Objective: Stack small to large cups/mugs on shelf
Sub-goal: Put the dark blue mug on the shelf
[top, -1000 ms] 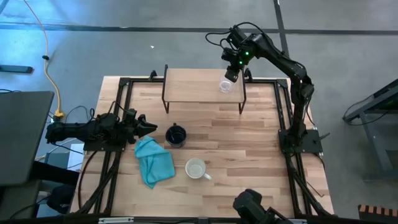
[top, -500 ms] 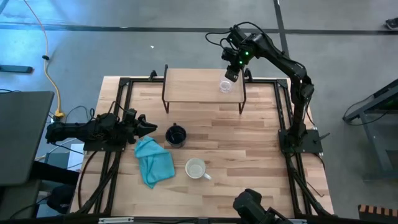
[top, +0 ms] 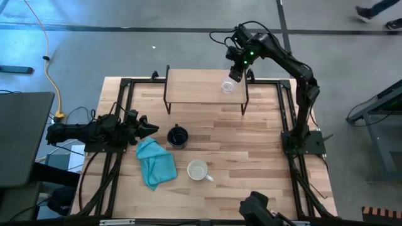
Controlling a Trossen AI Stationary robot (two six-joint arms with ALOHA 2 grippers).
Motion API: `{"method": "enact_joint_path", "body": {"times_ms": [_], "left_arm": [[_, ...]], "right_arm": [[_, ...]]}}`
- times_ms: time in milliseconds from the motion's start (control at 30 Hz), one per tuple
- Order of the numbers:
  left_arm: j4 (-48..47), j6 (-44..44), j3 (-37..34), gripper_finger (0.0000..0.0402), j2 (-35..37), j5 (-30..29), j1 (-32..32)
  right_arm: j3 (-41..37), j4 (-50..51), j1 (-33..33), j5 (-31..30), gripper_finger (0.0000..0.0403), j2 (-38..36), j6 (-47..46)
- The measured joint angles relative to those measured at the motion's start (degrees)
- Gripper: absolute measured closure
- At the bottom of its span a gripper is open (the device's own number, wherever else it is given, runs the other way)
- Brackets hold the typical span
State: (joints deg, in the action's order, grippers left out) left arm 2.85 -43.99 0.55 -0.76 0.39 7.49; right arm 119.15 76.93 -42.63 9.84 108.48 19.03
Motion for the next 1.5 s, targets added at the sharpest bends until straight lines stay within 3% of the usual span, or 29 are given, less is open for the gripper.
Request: {"method": "enact_joint_path", "body": {"times_ms": [533,1000,1267,1500], "left_arm": [[0.0,0.0,0.0,0.0298,0.0,0.0,0.0],[0.0,-1.1,0.0,0.0298,0.0,0.0,0.0],[0.0,-1.5,0.0,0.0298,0.0,0.0,0.0],[0.0,-2.6,0.0,0.0298,0.0,0.0,0.0]], "right_arm": [[0.0,0.5,2.4,0.3,0.0224,-7.9,0.1],[0.0,3.9,9.1,0.6,0.0224,-16.8,-1.0],[0.0,4.4,13.4,6.6,0.0224,-22.3,-4.8],[0.0,4.5,17.4,7.3,0.0224,-26.0,-9.4]]}}
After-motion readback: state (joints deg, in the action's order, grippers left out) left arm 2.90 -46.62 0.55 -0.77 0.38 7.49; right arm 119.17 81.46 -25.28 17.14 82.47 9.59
